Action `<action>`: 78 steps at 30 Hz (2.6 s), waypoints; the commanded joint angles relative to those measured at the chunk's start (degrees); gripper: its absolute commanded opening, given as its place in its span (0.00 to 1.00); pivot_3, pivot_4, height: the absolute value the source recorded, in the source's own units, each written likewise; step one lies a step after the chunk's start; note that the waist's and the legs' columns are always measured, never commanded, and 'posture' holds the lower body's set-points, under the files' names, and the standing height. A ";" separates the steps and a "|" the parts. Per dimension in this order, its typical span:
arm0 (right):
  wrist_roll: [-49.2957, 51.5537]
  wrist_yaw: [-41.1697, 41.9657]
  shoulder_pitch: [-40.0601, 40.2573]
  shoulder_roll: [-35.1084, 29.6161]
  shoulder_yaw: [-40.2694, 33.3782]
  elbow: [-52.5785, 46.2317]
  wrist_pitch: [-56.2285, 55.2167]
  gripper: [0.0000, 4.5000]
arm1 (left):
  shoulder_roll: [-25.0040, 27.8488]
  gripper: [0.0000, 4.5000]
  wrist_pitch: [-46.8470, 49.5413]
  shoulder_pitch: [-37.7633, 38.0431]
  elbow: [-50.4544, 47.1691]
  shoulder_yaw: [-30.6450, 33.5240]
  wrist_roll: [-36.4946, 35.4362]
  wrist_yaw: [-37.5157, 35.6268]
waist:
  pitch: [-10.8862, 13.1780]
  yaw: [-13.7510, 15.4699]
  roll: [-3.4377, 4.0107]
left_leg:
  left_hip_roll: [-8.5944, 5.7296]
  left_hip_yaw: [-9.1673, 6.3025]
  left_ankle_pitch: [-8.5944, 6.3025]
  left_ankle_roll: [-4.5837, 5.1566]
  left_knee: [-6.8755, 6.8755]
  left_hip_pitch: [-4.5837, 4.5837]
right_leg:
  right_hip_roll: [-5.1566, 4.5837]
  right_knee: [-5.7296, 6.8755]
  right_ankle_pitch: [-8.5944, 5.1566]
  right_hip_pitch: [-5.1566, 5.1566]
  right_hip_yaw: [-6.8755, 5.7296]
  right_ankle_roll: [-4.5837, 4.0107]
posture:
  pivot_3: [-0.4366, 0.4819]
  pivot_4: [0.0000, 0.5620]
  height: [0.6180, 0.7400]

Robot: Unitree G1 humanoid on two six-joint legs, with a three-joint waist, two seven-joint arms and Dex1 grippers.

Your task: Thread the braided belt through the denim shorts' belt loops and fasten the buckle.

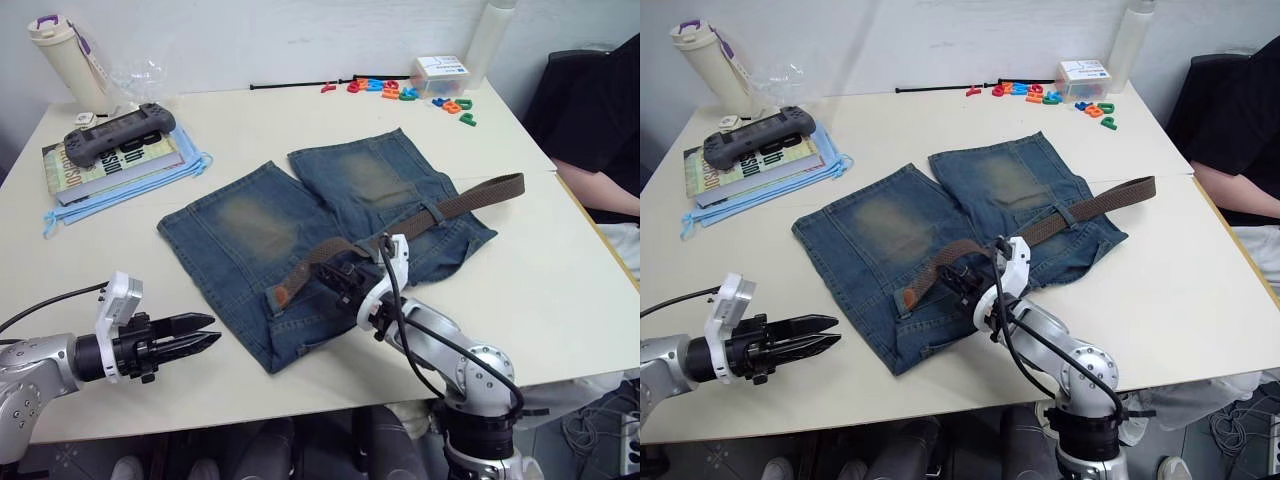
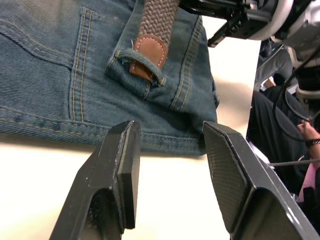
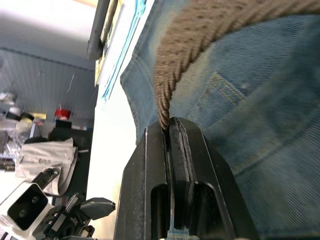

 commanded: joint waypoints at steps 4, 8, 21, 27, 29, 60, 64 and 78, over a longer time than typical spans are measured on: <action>-0.92 4.03 -2.59 0.95 3.43 3.66 0.70 0.00 | -0.67 0.50 -3.60 0.86 0.29 0.35 1.33 -0.83 | 0.00 0.00 0.00 | 0.04 0.00 -0.01 -0.02 0.00 -0.01 | 0.05 0.00 0.00 0.00 0.01 0.00 | 0.48 0.27 0.32; -1.41 7.55 -3.74 1.14 4.88 7.53 2.50 0.00 | -0.90 0.50 -6.96 0.75 0.95 -1.67 4.19 -1.19 | 0.00 -0.05 0.00 | 0.07 0.00 -0.02 -0.04 0.01 0.00 | 0.08 0.02 0.00 -0.01 0.03 0.00 | 0.48 0.27 0.32; -7.91 22.07 -6.60 2.25 5.74 14.63 4.98 0.00 | -0.71 0.50 -7.28 -8.79 6.71 -10.40 8.66 -2.04 | -0.03 -0.21 -0.04 | 0.20 0.00 -0.05 -0.17 0.01 0.06 | 0.24 0.08 -0.02 -0.01 0.00 -0.05 | 0.48 0.27 0.32; -10.30 27.29 -6.57 1.55 5.73 12.18 4.82 0.00 | -0.55 0.50 -4.91 -16.39 12.41 -14.44 9.21 -3.77 | -0.03 -0.31 -0.05 | 0.21 0.01 -0.05 -0.22 0.01 0.06 | 0.26 0.13 -0.03 -0.08 0.03 -0.06 | 0.48 0.27 0.32; -10.80 28.58 -6.61 1.23 5.71 11.38 4.65 0.00 | -0.13 0.50 -4.07 -18.00 13.88 -15.55 9.45 -4.79 | -0.03 -0.27 -0.05 | 0.22 0.01 0.02 -0.36 0.01 0.01 | 0.26 0.15 -0.03 -0.13 0.02 -0.07 | 0.48 0.27 0.32; -17.93 35.09 -5.51 1.35 6.18 8.52 7.03 0.00 | 0.42 0.44 2.81 -26.93 19.79 -23.87 10.28 -15.03 | -0.05 -0.16 -0.09 | 0.21 0.02 0.13 -0.57 0.01 -0.06 | 0.24 0.20 -0.04 -0.23 0.06 -0.08 | 0.48 0.27 0.32; -18.40 34.97 -5.38 1.70 6.07 8.56 7.16 0.00 | 0.70 0.14 4.28 -26.47 18.36 -23.58 9.59 -15.87 | -0.05 -0.15 -0.09 | 0.21 0.02 0.13 -0.58 0.01 -0.06 | 0.24 0.20 -0.04 -0.23 0.06 -0.08 | 0.48 0.27 0.32; -20.00 33.84 -5.17 1.55 4.84 7.89 7.89 0.00 | 0.29 0.02 6.94 -25.43 17.25 -19.47 7.67 -12.10 | -0.06 -0.20 -0.09 | 0.22 0.02 0.15 -0.60 0.01 -0.05 | 0.25 0.22 -0.04 -0.23 0.07 -0.08 | 0.48 0.27 0.32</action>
